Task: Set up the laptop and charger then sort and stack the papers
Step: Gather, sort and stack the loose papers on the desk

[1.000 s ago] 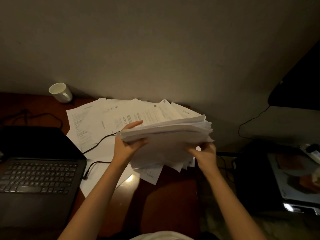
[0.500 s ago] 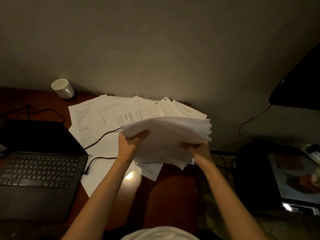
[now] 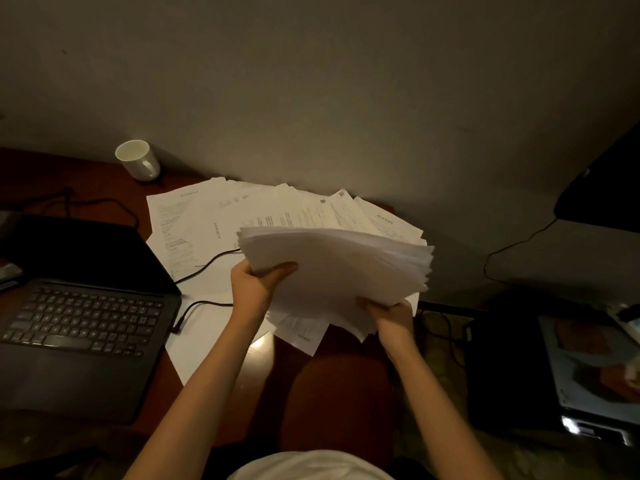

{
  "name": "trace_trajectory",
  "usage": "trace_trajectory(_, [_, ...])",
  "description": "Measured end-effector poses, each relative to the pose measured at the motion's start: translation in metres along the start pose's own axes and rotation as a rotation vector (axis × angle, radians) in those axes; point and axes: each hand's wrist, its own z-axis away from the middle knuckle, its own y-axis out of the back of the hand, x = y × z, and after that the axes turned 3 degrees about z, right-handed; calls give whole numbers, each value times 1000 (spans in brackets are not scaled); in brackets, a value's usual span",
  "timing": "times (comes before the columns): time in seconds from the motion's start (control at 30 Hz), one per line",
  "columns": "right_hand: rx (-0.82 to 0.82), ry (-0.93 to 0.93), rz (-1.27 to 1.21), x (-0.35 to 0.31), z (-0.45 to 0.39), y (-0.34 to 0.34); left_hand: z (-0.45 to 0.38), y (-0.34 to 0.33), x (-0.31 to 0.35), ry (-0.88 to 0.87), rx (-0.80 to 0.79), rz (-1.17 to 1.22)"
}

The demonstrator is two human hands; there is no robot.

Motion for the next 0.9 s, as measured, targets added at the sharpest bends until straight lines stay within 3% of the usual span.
trace_trajectory(0.1, [-7,-25,0,6,-3,1,-4,6,-1,-16,-47,1])
trace_trajectory(0.27, [-53,-165,97,35,3,-13,2,7,-22,134,-68,-98])
trace_trajectory(0.5, [-2,-65,-2,28,5,-11,-5,5,-13,60,-47,-126])
trace_trajectory(0.7, [3,-122,27,48,7,-15,4,17,-49,69,-208,-284])
trace_trajectory(0.9, [39,21,65,32,7,-18,-3,20,-43,59,-143,-288])
